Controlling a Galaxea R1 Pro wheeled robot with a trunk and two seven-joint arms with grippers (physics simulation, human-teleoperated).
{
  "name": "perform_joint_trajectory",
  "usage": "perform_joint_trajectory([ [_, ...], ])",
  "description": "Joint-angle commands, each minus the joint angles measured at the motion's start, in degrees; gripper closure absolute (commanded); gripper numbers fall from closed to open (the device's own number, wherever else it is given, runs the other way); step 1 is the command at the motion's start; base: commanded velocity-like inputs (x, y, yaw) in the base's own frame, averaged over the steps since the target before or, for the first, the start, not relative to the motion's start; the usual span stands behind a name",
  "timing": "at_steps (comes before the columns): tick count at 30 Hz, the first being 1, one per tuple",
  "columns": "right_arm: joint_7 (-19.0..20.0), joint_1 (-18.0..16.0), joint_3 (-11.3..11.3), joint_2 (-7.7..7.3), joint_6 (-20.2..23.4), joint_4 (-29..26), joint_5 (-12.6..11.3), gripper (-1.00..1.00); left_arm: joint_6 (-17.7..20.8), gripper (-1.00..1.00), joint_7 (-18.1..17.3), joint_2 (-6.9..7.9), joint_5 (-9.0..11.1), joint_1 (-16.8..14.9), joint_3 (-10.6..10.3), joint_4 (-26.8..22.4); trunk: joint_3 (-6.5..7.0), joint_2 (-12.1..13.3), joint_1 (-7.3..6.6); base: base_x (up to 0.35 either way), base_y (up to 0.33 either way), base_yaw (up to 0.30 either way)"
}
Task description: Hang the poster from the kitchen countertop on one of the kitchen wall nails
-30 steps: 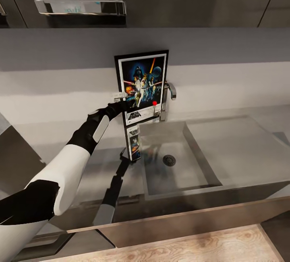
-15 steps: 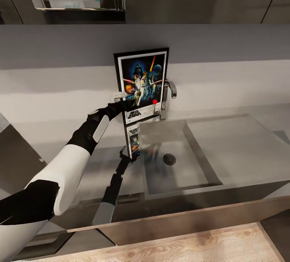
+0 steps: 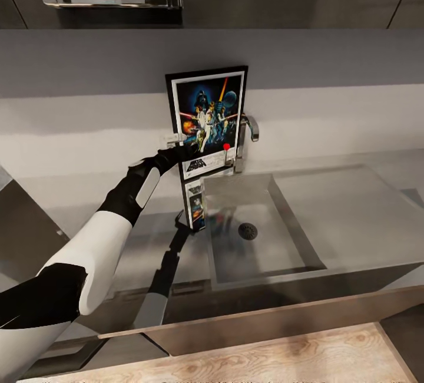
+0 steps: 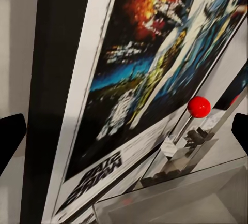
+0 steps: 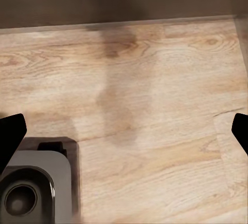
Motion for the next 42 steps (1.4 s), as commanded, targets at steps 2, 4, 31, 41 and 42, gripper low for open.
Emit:
perform_joint_trajectory([
  [2, -0.1, 0.0, -0.1, 0.01, -0.1, 0.0, 0.1, -1.00, 0.4, -1.00, -0.1, 0.00, 0.5, 0.0, 0.0, -0.4, -0.20, 0.0, 0.01, 0.000, 0.000, 0.000],
  [4, -0.1, 0.0, -0.1, 0.01, -0.1, 0.0, 0.1, -1.00, 0.6, -1.00, -0.1, 0.01, 0.5, 0.0, 0.0, -0.6, -0.36, 0.0, 0.01, 0.000, 0.000, 0.000],
  [31, -0.1, 0.0, -0.1, 0.01, -0.1, 0.0, 0.1, -1.00, 7.6, -1.00, 0.4, 0.27, 0.5, 0.0, 0.4, -7.1, -0.73, 0.0, 0.01, 0.000, 0.000, 0.000],
  [41, -0.1, 0.0, -0.1, 0.01, -0.1, 0.0, 0.1, -1.00, 7.6, -1.00, 2.1, 0.29, 0.5, 0.0, 0.4, -7.7, -0.73, 0.0, 0.01, 0.000, 0.000, 0.000],
  [42, -0.1, 0.0, -0.1, 0.01, -0.1, 0.0, 0.1, -1.00, 7.6, -1.00, 2.2, 0.30, 0.5, 0.0, 0.4, -7.7, -0.73, 0.0, 0.01, 0.000, 0.000, 0.000],
])
